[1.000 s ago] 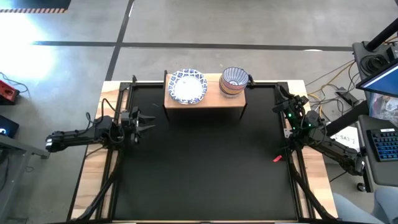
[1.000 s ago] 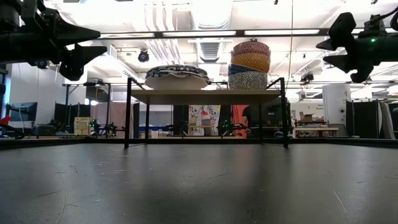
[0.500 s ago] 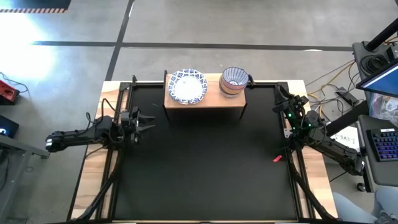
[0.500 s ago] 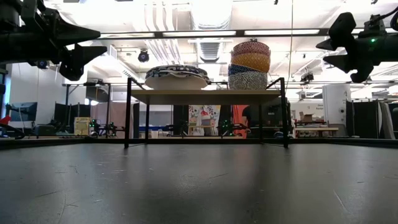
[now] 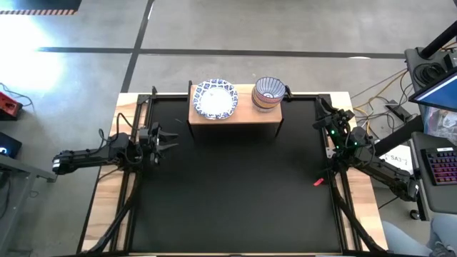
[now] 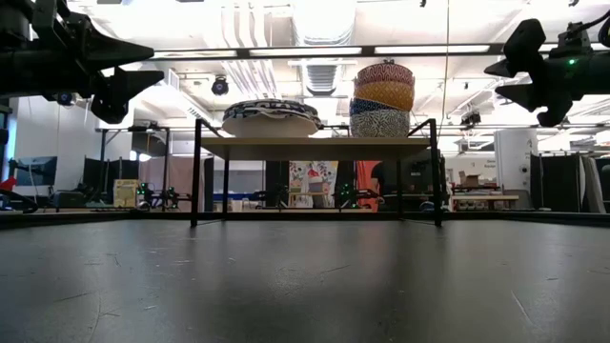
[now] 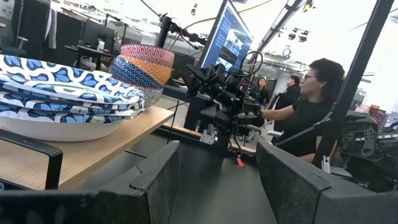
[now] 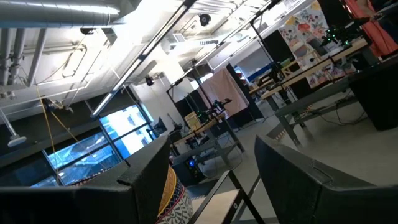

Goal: Place and stack bowls onto a shelf
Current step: Return to Home Position

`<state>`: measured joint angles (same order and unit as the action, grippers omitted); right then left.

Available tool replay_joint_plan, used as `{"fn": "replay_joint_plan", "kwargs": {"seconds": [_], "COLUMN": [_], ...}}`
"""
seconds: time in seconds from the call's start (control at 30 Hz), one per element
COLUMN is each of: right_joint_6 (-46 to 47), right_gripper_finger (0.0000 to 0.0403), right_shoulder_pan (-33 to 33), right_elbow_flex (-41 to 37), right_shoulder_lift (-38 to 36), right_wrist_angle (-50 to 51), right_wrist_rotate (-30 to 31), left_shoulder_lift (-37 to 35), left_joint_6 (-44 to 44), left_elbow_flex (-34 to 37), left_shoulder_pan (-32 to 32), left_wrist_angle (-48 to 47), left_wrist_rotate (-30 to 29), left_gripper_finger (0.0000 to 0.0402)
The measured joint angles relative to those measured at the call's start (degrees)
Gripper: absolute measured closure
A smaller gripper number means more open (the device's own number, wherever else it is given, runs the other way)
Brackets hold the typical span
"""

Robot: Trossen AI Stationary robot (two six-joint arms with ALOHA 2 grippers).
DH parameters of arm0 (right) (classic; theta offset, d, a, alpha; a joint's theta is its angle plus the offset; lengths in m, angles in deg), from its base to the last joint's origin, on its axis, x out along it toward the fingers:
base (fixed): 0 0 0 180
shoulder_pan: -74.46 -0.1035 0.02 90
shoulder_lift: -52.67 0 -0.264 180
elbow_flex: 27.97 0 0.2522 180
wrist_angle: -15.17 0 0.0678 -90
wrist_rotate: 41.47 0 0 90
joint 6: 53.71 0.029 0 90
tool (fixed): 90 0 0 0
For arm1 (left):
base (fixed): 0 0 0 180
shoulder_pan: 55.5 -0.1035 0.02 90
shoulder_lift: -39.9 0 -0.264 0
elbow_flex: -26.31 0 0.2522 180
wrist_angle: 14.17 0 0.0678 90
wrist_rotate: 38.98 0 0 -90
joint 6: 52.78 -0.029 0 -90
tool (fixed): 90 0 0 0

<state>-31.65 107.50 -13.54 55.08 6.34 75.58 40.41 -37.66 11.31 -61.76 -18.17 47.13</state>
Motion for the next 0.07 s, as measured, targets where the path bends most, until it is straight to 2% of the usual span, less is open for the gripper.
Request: {"fn": "replay_joint_plan", "kwargs": {"seconds": [0.07], "right_joint_6": [0.0], "right_gripper_finger": [0.0179], "right_shoulder_pan": [0.0], "right_elbow_flex": [0.0], "right_shoulder_lift": [0.0], "right_wrist_angle": [0.0], "right_wrist_rotate": [0.0], "left_shoulder_lift": [0.0], "left_joint_6": [0.0], "left_elbow_flex": [0.0], "left_shoulder_pan": [0.0], "left_wrist_angle": [0.0], "left_wrist_rotate": [0.0], "left_gripper_finger": [0.0208]}}
